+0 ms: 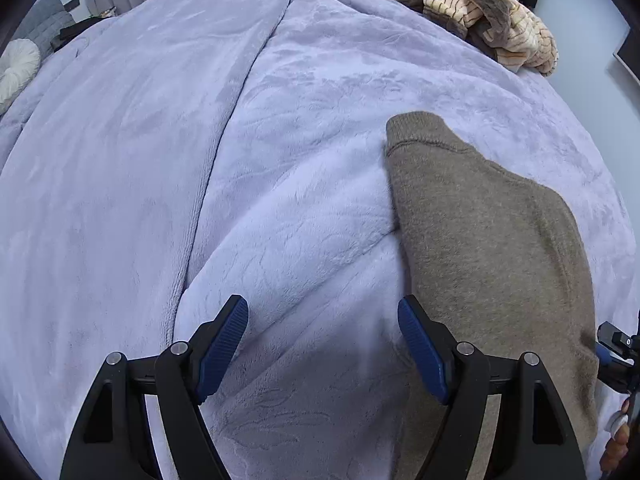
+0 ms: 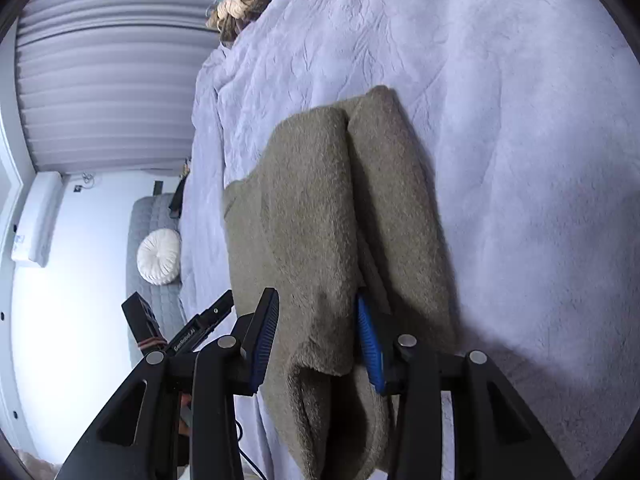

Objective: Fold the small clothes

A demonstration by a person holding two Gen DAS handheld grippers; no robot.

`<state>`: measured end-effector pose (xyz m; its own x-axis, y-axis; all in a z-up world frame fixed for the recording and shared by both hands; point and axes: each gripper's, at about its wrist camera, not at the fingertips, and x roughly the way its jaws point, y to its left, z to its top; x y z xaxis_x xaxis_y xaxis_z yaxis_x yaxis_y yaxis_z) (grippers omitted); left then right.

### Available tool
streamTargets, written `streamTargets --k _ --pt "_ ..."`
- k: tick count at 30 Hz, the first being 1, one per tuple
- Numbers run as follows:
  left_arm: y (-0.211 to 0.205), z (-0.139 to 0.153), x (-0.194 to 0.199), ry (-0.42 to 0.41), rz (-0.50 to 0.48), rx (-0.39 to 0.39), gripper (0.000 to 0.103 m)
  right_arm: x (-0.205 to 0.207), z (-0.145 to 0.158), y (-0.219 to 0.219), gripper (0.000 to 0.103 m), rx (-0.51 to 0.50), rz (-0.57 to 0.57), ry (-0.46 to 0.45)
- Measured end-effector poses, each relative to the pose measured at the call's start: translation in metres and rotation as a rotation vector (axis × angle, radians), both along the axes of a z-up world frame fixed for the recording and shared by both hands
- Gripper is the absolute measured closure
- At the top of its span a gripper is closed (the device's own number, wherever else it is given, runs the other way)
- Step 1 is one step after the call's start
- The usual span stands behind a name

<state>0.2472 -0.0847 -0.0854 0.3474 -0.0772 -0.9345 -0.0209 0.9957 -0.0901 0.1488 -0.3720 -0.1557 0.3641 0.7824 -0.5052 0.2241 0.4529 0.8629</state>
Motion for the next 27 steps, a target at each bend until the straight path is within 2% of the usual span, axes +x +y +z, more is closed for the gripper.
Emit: streamTargets --k 4,9,10,11,12,14,16,18,20,22,23,24,26,27 --pt "-0.01 -0.009 -0.003 0.02 -0.04 0.01 0.025 0.015 -0.001 0.008 0.057 -0.001 0.005 0.012" --pt "-0.015 -0.017 0.001 0.033 -0.036 0.034 0.025 0.047 0.007 0.032 0.057 -0.017 0.059 -0.046" --pt "-0.014 -0.018 0.002 0.044 -0.028 0.03 0.025 0.052 0.006 0.037 0.064 -0.035 0.065 -0.04" --pt "-0.012 -0.018 0.003 0.051 -0.022 0.025 0.025 0.057 0.006 0.041 0.094 -0.078 0.07 -0.026" --pt "-0.012 -0.014 0.002 0.045 -0.02 0.017 0.025 0.06 0.015 0.045 0.094 -0.134 0.077 -0.043" --pt "-0.016 -0.003 -0.001 0.0 -0.038 0.022 0.025 0.054 0.046 0.051 0.095 -0.189 0.09 -0.166" --pt "-0.025 0.005 -0.004 -0.036 -0.072 0.04 0.025 0.043 0.077 0.053 0.095 -0.263 0.092 -0.249" --pt "-0.035 0.005 -0.004 -0.052 -0.103 0.052 0.025 0.032 0.09 0.05 0.095 -0.348 0.084 -0.276" --pt "-0.043 -0.004 0.0 -0.033 -0.111 0.078 0.025 0.032 0.074 0.043 0.095 -0.384 0.078 -0.217" --pt "-0.046 -0.015 0.004 -0.006 -0.108 0.116 0.025 0.037 0.041 0.034 0.094 -0.389 0.066 -0.118" --pt "-0.045 -0.022 0.005 0.015 -0.1 0.139 0.025 0.04 0.018 0.03 0.095 -0.347 0.06 -0.06" --pt "-0.04 -0.025 0.004 0.034 -0.09 0.128 0.025 0.039 0.004 0.023 0.095 -0.284 0.038 -0.021" --pt "-0.028 -0.023 0.002 0.053 -0.058 0.086 0.025 0.033 -0.006 0.01 0.095 -0.176 -0.04 0.015" --pt "-0.023 -0.02 -0.001 0.049 -0.056 0.088 0.025 0.03 -0.001 0.007 0.094 -0.192 -0.053 0.021"
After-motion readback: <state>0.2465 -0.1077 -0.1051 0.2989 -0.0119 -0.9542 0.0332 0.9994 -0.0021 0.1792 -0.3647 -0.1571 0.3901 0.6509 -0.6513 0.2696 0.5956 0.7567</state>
